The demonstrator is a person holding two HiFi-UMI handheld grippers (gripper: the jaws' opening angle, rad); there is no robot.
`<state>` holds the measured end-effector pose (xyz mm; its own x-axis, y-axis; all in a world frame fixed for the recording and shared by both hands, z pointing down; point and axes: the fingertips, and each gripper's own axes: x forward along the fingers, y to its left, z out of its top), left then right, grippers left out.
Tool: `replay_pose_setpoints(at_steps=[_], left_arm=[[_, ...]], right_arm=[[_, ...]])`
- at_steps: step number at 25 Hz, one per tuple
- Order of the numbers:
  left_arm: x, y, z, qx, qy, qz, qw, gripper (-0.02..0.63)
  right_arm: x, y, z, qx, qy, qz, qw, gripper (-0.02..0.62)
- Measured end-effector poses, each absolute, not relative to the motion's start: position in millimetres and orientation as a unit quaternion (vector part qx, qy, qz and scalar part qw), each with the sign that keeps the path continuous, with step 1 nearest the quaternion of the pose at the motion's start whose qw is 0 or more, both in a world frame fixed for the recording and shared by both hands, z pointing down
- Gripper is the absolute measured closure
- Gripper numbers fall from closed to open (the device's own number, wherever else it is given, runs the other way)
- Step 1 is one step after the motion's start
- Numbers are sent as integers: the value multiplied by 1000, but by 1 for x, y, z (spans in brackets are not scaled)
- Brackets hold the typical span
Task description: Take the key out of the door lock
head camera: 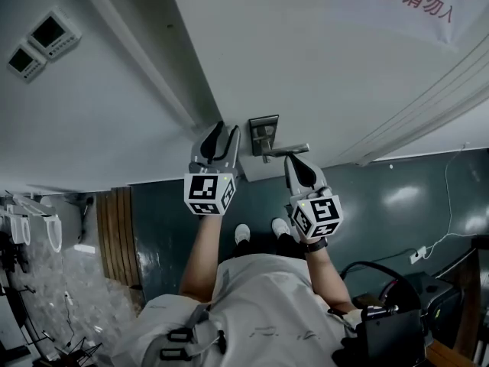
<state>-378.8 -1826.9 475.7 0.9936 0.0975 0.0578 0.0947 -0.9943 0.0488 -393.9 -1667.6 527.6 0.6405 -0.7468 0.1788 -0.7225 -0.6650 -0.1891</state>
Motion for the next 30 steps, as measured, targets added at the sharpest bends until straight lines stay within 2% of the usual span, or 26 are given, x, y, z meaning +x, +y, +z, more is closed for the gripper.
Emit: replay_pose_setpoints(at_steps=[4,7,12,13,14,18,22,25,29,30], left_arm=[[-375,-1828,483,997,53,38,33,462],[-375,-1831,483,998,51,35,31,523],[-377,-1834,488,997,53,35,33,532],[-377,-1834,488,997,52,35,33,532],[-377,-1834,488,998,51,35,33,532],[-377,-1833,486,998,49,36,35,532],[-377,-1833,485,997,51,34,49,532],[-377,-1833,485,997,50,32,49,531],[-379,-1831,483,997,50,31,48,531],[-379,-1831,482,997,50,31,48,532]], right_arm=[[-403,-1661,560,-903,390,-165,77,592],[-407,-1658,590,-896,377,-207,112,592],[-412,-1671,626,-852,385,-266,235,583],[-412,-1675,632,-840,389,-276,258,470],[-411,-1680,638,-830,390,-286,277,385],[-402,-1690,659,-804,373,-306,348,399],[-388,-1705,678,-762,339,-319,450,376],[-378,-1709,690,-728,301,-320,527,401],[-374,-1710,697,-703,291,-301,575,548],[-374,-1710,696,-694,295,-291,588,563]])
